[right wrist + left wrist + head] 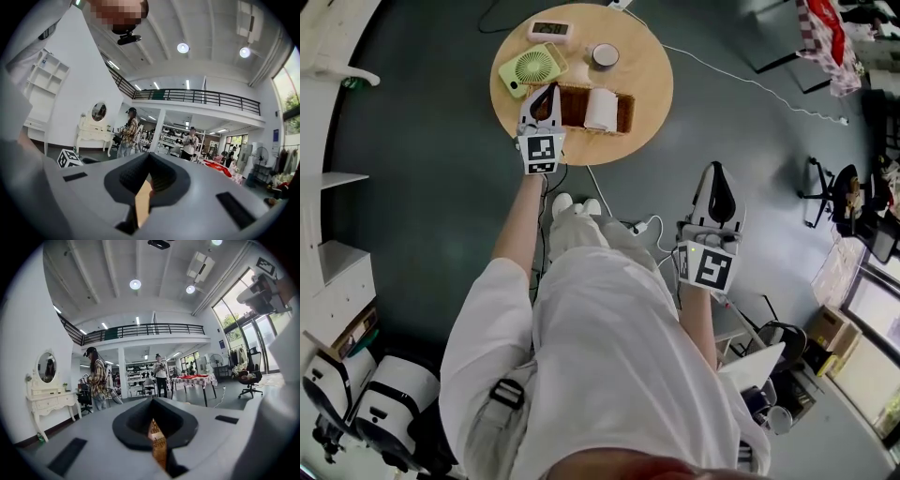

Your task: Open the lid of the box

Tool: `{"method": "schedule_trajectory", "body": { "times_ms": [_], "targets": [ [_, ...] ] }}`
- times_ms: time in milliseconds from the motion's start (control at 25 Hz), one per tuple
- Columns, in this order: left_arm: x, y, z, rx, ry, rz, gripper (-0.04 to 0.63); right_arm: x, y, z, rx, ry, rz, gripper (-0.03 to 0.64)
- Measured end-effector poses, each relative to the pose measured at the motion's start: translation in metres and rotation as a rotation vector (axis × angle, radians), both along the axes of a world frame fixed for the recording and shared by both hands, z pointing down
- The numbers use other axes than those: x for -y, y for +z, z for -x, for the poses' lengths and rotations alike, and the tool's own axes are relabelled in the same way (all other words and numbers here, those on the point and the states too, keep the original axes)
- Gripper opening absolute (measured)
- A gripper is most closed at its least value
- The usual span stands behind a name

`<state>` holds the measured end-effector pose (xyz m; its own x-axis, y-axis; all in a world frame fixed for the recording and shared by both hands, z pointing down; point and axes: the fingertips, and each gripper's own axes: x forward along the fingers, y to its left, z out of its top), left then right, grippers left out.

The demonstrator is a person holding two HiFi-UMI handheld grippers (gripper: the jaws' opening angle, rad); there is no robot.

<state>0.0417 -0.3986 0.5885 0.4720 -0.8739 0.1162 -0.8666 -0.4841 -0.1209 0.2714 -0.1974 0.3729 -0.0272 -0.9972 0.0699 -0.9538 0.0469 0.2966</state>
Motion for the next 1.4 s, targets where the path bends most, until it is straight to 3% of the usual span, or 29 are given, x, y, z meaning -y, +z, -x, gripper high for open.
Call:
{"method": "schedule_trajectory", "body": {
  "times_ms": [320, 560, 720, 880, 1000, 1080, 1200, 1400],
  "targets": [
    [0.081, 0.010, -0.008, -0.041, -0.001, 0.020, -0.006, 0.001, -0.006, -0.018, -0.009, 0.118, 0.029, -0.008],
    [0.122, 0.026, -0.021, -0.028, 0.008, 0.051, -0.001, -0.002, -0.004, -0.024, -0.025, 0.156, 0.065, -0.008],
    [0.118, 0.027, -0.022, -0.081, 0.022, 0.078, 0.101, -0.004, -0.006, -0.023, -0.028, 0.161, 0.060, -0.008],
    [0.105, 0.017, -0.027, -0.096, 0.073, 0.071, 0.286, -0.006, -0.007, -0.019, -0.014, 0.150, 0.049, -0.008],
    [0.094, 0.004, -0.023, -0.091, 0.077, 0.062, 0.318, -0.009, -0.009, -0.015, 0.001, 0.137, 0.039, -0.008],
    [0.083, -0.011, -0.017, -0.080, 0.077, 0.050, 0.263, -0.011, -0.011, -0.013, 0.013, 0.127, 0.030, -0.008],
    [0.053, -0.042, -0.009, -0.048, 0.086, 0.015, -0.011, -0.017, -0.014, -0.013, 0.041, 0.110, 0.010, -0.008],
    [-0.017, -0.102, 0.005, -0.033, 0.103, -0.024, -0.008, -0.021, -0.024, -0.012, 0.085, 0.058, -0.045, -0.008]
  ]
}}
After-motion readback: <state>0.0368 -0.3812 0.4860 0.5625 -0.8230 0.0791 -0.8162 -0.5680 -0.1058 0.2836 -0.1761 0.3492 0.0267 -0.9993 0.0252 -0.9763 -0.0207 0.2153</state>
